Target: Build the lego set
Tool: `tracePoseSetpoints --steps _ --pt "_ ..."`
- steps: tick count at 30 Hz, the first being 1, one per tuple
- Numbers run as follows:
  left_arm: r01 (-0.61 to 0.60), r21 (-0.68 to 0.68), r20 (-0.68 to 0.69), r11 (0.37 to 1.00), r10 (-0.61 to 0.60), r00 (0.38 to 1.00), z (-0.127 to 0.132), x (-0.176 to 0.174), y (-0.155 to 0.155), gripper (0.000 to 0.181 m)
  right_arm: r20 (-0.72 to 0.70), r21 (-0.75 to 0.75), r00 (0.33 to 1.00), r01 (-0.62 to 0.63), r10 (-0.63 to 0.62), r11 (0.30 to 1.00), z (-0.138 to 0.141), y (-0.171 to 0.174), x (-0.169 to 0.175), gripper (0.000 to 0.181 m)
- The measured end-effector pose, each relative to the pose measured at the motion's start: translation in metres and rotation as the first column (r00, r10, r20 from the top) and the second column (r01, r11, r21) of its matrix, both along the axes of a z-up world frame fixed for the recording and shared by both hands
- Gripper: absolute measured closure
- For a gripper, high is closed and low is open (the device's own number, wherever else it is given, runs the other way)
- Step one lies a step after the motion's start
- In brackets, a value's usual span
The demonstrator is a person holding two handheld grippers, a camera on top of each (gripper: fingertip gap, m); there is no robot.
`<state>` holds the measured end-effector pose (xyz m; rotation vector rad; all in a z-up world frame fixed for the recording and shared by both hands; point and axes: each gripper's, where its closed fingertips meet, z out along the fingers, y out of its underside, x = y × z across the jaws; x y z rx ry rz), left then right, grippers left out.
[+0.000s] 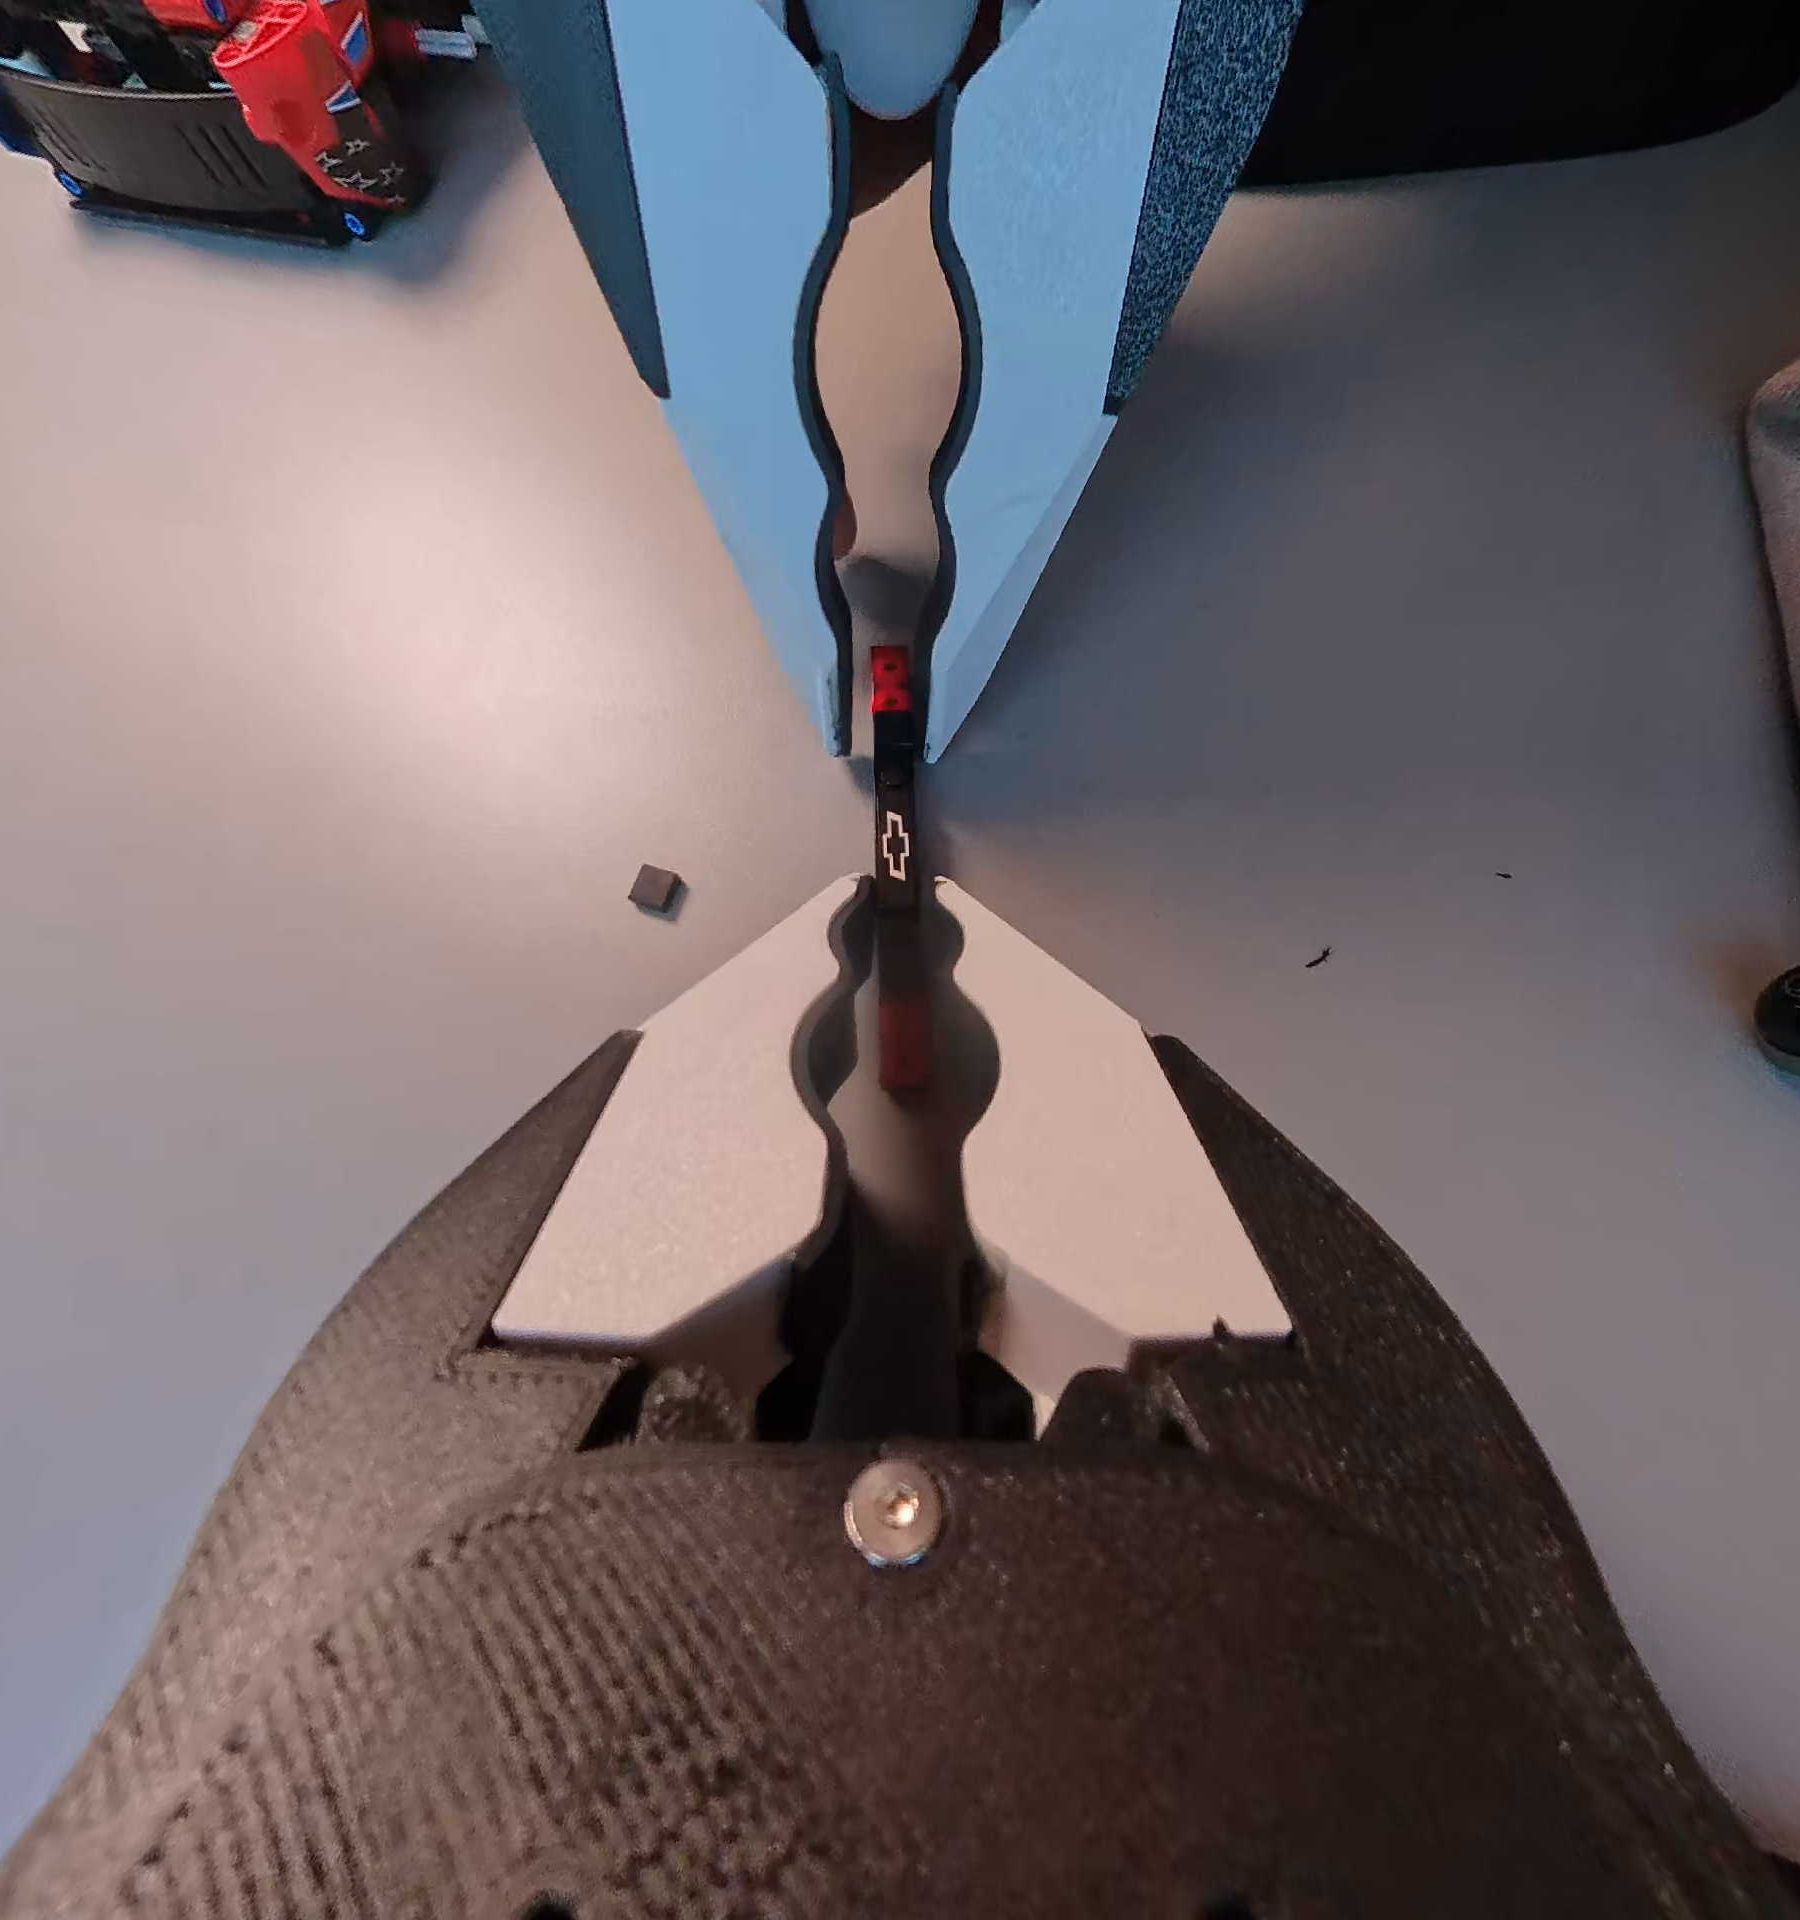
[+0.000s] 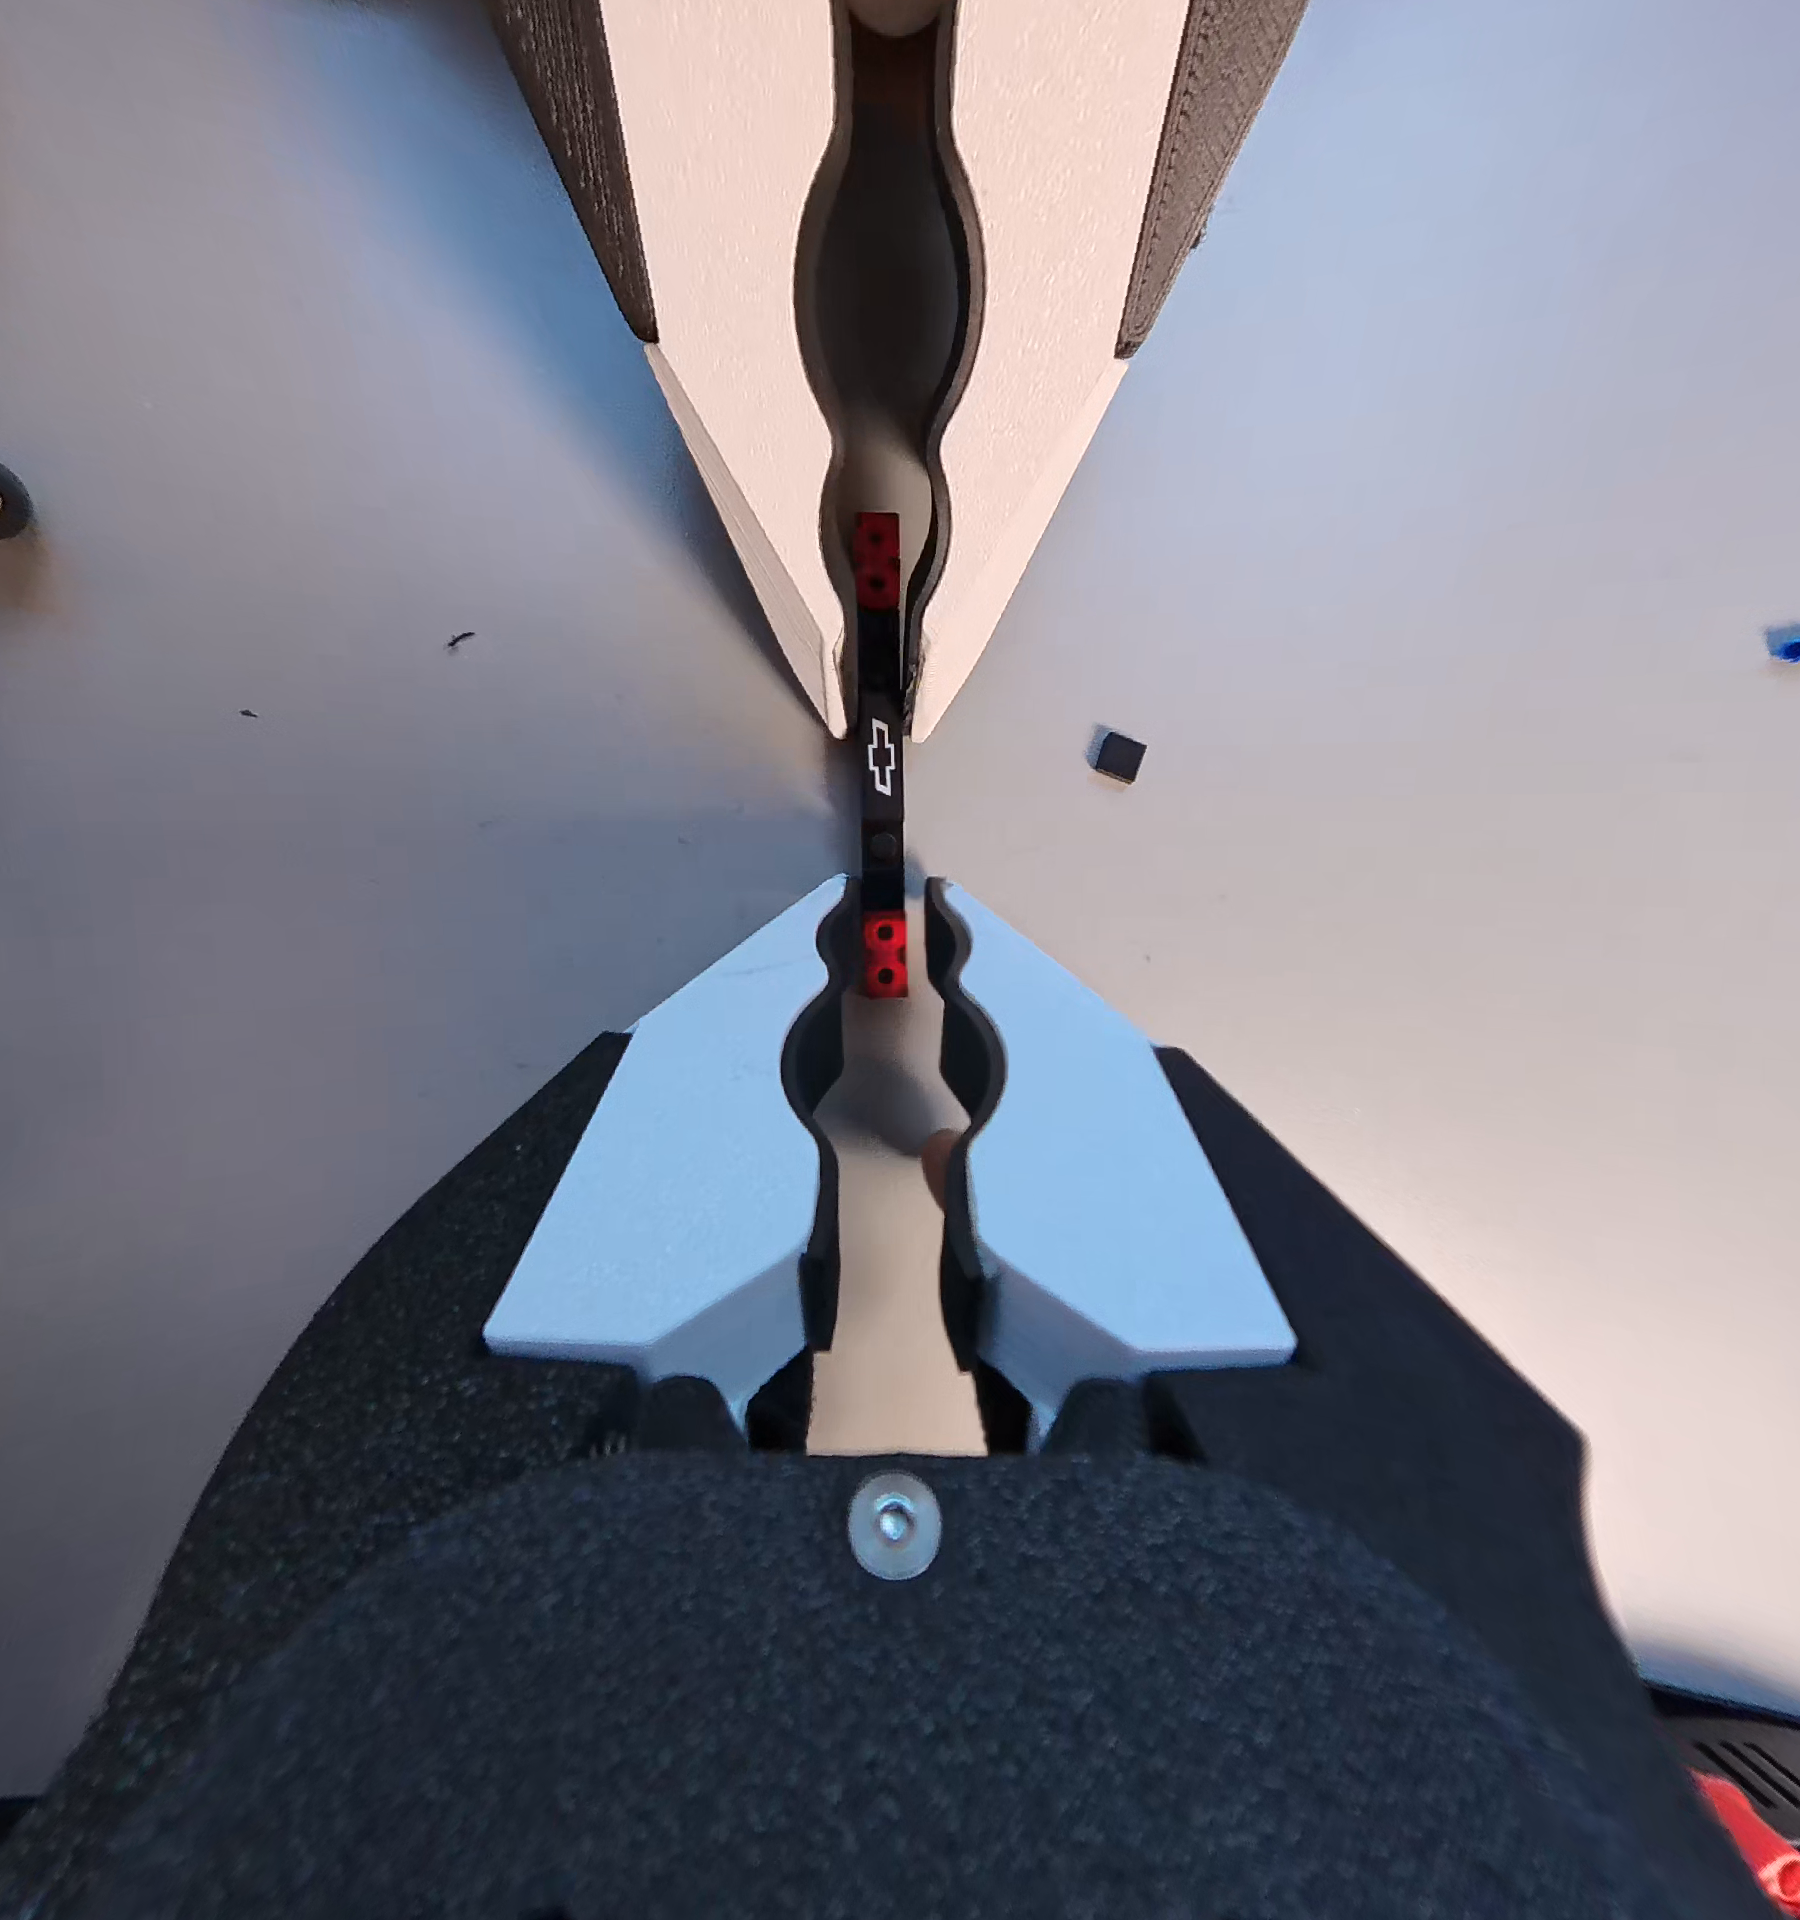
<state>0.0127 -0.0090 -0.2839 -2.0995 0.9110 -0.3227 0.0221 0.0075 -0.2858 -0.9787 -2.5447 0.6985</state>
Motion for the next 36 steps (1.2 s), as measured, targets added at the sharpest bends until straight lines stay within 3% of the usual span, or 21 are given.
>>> tracePoseSetpoints --steps 9,15,20,36 --pt "-0.040 -0.018 0.033 0.999 0.041 0.999 0.002 -0.003 0.003 0.175 -0.155 0.027 0.988 -0.023 0.027 0.999 0.015 0.004 -0.002 0.158" --pt "-0.057 -0.026 0.021 0.998 0.057 0.998 0.001 -0.008 0.004 0.175 -0.226 0.006 0.974 0.021 -0.019 1.000 0.018 0.005 -0.002 0.172" --pt "-0.054 -0.033 0.007 0.998 0.054 0.999 -0.001 -0.007 0.004 0.175 -0.111 -0.104 0.990 0.076 -0.088 0.992 0.017 0.003 -0.008 0.181" --pt "-0.049 -0.030 0.001 0.998 0.049 0.999 -0.001 -0.007 0.003 0.175 -0.002 -0.085 0.999 0.047 -0.048 0.995 0.009 0.003 -0.009 0.181"
